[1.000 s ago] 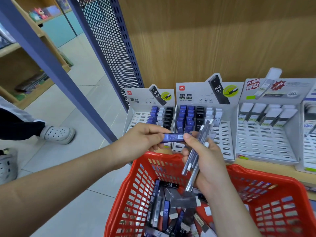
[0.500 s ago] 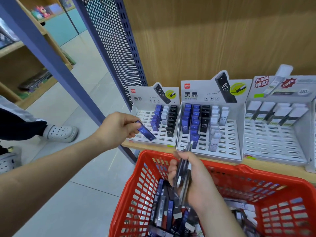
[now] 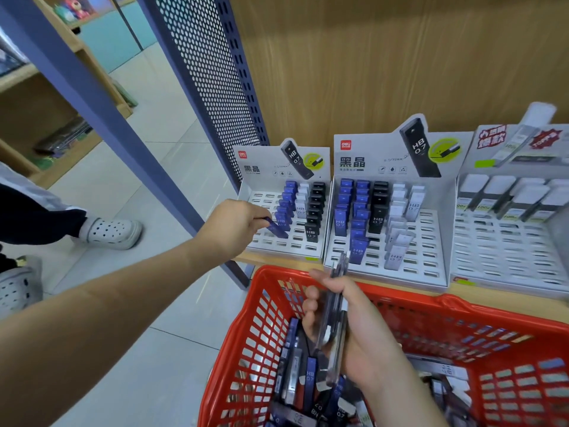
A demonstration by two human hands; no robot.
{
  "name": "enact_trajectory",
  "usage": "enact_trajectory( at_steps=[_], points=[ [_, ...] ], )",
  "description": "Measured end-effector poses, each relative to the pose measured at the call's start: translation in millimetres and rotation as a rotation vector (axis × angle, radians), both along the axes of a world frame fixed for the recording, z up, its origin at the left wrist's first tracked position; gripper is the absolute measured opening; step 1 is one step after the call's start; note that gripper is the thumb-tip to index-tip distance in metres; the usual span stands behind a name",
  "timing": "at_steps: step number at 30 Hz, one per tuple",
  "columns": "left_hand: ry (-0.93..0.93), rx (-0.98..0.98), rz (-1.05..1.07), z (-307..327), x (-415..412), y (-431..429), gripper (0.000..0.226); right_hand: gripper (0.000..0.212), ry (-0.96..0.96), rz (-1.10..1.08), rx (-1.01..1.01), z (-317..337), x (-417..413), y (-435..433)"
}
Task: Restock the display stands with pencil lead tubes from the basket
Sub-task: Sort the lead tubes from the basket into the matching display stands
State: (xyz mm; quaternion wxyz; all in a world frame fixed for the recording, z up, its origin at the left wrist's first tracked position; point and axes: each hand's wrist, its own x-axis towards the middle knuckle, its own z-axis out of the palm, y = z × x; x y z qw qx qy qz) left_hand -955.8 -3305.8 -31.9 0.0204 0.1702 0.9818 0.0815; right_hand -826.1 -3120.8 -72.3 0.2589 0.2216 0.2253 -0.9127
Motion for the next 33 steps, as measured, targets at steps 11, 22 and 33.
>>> enact_trajectory(
  at_steps=[11, 22, 33],
  points=[
    [0.062, -0.089, -0.038, -13.1, -6.3, 11.5, 0.014, 0.028, -0.023, -0.078, -0.031, 2.5, -1.1, 3.0],
    [0.04, 0.198, 0.279, -13.7, 2.6, 17.6, 0.016, 0.037, 0.014, -0.148, -0.101, 13.0, -3.1, 2.1],
    [-0.695, 0.623, 0.179, 81.3, 103.4, 70.9, 0.056, 0.029, 0.062, -0.272, -0.122, 56.9, 1.4, 9.7]
  ],
)
